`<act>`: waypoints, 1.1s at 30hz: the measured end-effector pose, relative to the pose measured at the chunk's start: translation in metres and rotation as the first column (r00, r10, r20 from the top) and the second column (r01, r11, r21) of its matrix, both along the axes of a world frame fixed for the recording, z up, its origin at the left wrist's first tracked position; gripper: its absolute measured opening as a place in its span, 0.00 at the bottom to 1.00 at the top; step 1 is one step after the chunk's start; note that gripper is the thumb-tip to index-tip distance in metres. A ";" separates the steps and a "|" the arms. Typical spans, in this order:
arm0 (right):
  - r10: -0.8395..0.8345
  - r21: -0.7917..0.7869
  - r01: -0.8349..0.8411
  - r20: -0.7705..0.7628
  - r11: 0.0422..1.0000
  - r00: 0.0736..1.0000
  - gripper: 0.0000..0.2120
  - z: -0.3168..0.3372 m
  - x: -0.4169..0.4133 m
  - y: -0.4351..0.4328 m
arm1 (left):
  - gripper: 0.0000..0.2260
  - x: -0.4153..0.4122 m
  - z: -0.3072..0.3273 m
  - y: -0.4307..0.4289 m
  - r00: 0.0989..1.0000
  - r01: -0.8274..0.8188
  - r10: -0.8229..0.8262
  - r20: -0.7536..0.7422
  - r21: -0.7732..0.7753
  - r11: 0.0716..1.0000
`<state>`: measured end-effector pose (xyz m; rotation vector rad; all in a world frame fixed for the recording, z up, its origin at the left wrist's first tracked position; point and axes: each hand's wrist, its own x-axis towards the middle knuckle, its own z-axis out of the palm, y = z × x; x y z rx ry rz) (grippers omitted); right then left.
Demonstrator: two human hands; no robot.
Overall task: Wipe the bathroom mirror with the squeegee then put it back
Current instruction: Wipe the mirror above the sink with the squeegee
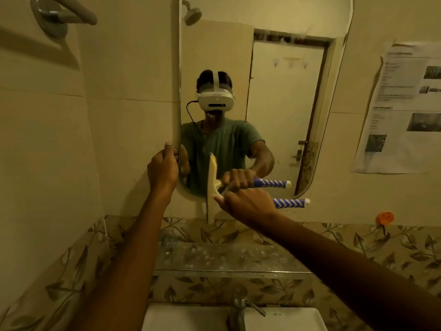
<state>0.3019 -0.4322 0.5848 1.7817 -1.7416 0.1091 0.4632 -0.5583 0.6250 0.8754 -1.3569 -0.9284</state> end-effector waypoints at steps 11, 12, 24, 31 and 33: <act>-0.139 0.036 0.136 0.082 0.990 0.987 0.24 -0.003 -0.106 0.072 | 0.14 -0.011 -0.002 0.001 0.995 -0.066 0.071 -0.071 0.073 0.995; -0.114 0.024 0.112 0.071 0.993 0.991 0.25 -0.003 -0.100 0.067 | 0.14 -0.012 -0.001 0.001 0.995 -0.068 0.074 -0.072 0.078 0.995; -0.082 0.040 0.079 0.074 0.996 0.994 0.25 -0.005 -0.094 0.047 | 0.20 -0.023 -0.002 0.004 0.987 -0.159 0.161 -0.017 0.074 0.984; -0.296 0.113 0.287 0.069 0.951 0.953 0.20 -0.013 -0.157 0.100 | 0.21 -0.026 -0.002 0.003 0.985 -0.161 0.166 -0.038 0.094 0.982; -0.273 0.096 0.267 0.056 0.959 0.960 0.20 -0.014 -0.153 0.101 | 0.22 -0.027 0.000 0.004 0.987 -0.154 0.159 -0.037 0.106 0.982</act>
